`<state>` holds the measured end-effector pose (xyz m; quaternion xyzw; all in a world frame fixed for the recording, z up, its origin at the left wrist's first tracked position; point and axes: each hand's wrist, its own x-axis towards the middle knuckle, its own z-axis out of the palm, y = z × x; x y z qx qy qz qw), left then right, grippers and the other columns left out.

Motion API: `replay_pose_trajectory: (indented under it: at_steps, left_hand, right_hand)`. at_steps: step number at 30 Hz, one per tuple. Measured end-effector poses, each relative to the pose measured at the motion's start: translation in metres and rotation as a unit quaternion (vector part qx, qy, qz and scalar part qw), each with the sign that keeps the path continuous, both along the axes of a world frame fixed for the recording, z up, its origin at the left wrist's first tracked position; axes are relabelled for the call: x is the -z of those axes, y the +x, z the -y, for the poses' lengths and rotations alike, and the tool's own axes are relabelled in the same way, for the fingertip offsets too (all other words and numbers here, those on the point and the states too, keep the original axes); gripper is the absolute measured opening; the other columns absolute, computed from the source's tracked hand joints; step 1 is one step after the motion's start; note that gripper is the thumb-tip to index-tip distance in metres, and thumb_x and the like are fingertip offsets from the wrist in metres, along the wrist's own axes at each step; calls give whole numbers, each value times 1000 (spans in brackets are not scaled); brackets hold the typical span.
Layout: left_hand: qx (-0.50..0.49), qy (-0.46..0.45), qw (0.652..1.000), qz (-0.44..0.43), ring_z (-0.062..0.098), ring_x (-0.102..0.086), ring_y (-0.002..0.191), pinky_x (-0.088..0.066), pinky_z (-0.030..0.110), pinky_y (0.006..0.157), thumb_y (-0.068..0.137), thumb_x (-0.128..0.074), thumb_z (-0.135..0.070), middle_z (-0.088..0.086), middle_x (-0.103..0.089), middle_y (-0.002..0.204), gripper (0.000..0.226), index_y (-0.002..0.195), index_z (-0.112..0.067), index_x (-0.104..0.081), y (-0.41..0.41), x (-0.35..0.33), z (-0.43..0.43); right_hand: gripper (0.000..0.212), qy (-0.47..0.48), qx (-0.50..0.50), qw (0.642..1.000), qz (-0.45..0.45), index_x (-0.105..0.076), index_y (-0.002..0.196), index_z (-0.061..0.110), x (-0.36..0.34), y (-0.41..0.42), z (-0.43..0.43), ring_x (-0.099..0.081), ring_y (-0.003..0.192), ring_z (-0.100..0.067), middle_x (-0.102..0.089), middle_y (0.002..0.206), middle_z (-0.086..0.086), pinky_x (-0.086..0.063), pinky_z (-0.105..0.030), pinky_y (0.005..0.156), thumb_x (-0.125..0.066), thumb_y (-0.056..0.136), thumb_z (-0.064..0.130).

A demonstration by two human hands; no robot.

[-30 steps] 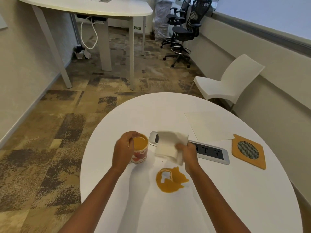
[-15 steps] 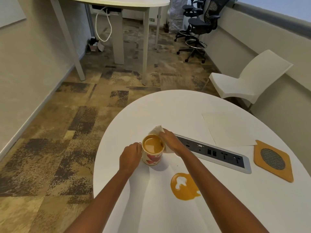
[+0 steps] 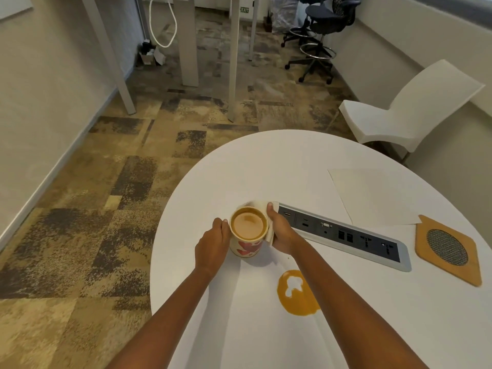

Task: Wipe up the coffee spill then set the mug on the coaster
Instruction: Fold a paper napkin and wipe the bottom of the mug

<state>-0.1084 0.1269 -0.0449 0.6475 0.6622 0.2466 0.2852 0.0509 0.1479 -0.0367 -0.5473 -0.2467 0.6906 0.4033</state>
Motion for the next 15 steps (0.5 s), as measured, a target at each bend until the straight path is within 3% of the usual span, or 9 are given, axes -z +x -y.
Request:
replay_pose_trajectory:
  at_steps: [3,7,9,12,15]
  left_hand:
    - [-3,0,1000,20,34,-63,84,-48,40,76,98,-25,-30,17,-68,89,40,93,-4,-54,-1,2,0]
    - [5,0,1000,27,34,-63,84,-49,40,76,98,-25,-31,17,-68,88,45,90,-2,-58,-2,1,-2]
    - [10,4,1000,21,35,-62,81,-49,39,73,98,-24,-30,18,-68,85,45,87,-1,-57,-2,1,-2]
    - [12,5,1000,19,34,-62,79,-49,38,73,98,-24,-30,18,-67,83,46,84,-1,-57,-1,0,-1]
    - [21,7,1000,10,33,-62,77,-49,38,72,99,-23,-29,18,-67,82,46,82,-2,-57,-2,-1,-1]
  right_hand:
    - [60,6,63,998,8,-49,126,-4,9,-8,9,-59,93,-22,-62,100,-12,-46,-34,88,-19,99,41]
    - [54,13,176,984,21,-57,115,4,22,-29,29,-55,115,-32,-60,115,-18,-41,-44,104,-22,98,42]
    - [48,14,226,973,42,-58,109,9,27,-40,39,-56,114,-31,-60,112,-16,-46,-41,96,-23,98,40]
    - [45,-3,317,947,50,-52,122,6,28,-56,53,-54,101,-23,-58,108,-10,-47,-26,73,-28,99,36]
    - [50,-22,374,925,64,-47,129,0,39,-73,62,-55,94,-24,-57,109,-14,-45,-26,69,-31,98,35]
